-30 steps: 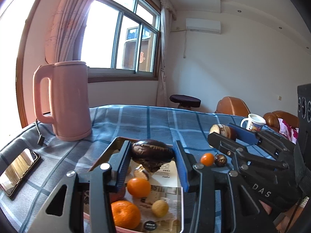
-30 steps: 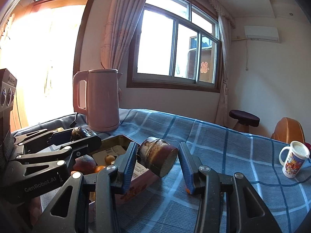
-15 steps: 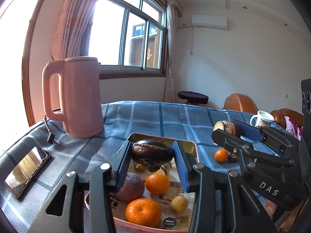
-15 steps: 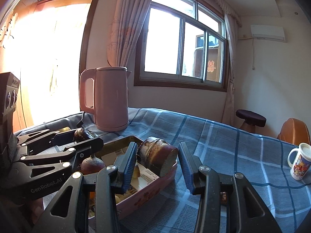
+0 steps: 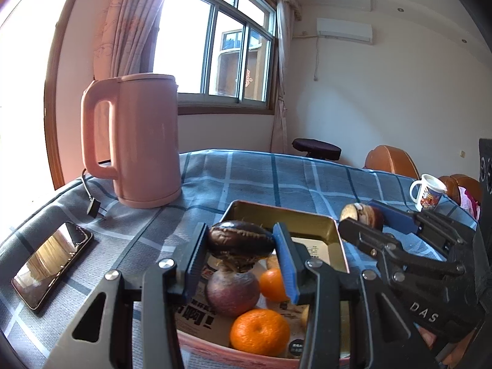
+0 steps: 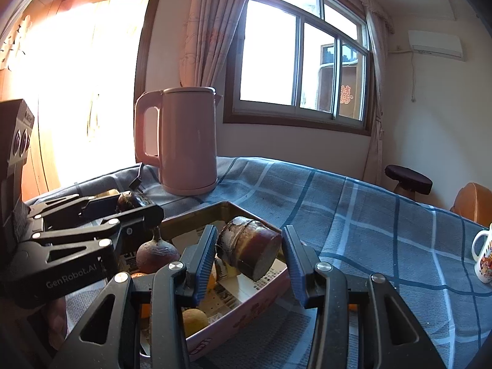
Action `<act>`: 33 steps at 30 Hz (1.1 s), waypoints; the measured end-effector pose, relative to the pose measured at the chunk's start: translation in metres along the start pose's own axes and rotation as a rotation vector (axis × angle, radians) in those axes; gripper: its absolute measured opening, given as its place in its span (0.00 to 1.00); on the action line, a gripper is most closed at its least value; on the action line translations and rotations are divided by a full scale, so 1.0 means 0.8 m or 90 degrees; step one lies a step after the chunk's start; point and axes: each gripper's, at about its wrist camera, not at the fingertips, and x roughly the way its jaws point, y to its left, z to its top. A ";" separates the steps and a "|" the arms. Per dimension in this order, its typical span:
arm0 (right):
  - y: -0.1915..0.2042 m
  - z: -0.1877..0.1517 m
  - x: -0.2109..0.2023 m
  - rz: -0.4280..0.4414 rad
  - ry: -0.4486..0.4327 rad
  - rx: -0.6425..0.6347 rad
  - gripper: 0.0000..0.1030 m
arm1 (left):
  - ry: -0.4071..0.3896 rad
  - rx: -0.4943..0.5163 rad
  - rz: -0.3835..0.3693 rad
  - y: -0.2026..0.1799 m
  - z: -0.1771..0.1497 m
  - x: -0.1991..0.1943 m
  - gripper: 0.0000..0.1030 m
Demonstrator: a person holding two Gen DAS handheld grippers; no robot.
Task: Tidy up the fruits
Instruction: 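Open the right gripper over the tin while the left releases the chestnut inside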
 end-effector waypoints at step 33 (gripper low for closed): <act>0.042 -0.012 0.047 0.061 0.121 -0.088 0.44 | 0.075 -0.002 0.004 0.011 -0.002 0.024 0.44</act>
